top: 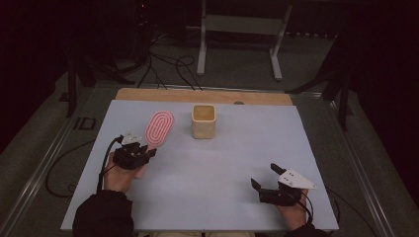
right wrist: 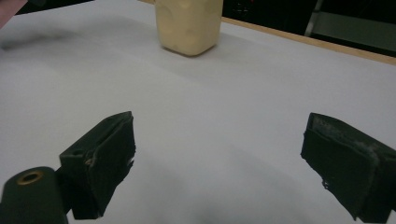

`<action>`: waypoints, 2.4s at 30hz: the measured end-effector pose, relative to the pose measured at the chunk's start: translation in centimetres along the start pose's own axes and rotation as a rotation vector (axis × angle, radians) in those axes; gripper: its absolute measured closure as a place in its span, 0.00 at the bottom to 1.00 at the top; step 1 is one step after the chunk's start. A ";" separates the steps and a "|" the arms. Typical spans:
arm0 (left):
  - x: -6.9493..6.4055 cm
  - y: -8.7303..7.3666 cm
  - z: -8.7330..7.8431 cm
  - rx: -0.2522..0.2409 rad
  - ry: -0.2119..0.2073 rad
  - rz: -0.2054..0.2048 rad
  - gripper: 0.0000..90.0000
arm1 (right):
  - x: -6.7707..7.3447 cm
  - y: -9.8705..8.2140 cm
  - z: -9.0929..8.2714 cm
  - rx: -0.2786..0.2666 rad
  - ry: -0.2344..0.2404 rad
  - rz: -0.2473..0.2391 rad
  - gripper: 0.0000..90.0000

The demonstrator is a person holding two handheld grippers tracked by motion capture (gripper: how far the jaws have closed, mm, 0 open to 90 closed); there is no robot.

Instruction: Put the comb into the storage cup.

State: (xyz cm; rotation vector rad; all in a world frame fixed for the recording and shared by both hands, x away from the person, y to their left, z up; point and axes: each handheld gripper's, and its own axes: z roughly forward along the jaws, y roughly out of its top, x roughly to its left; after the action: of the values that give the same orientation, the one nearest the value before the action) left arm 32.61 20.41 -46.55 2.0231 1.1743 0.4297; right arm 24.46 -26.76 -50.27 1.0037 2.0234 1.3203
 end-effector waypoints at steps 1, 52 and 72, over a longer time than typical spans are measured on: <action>0.0 0.0 0.0 -0.005 0.002 0.001 0.78 | 0.0 0.0 0.0 0.000 0.000 0.000 0.11; -5.7 2.1 -1.4 -0.164 -0.019 0.153 0.78 | 0.3 0.1 0.4 0.014 0.013 -0.001 0.11; -7.8 2.7 0.2 -0.150 -0.071 0.198 0.78 | 0.4 1.2 0.7 -0.002 0.052 0.062 0.11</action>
State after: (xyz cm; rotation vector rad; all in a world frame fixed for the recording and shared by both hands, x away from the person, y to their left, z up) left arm 30.28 12.84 -44.05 2.0131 0.8761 0.5233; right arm 25.15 -25.79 -49.50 1.0487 2.0438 1.3939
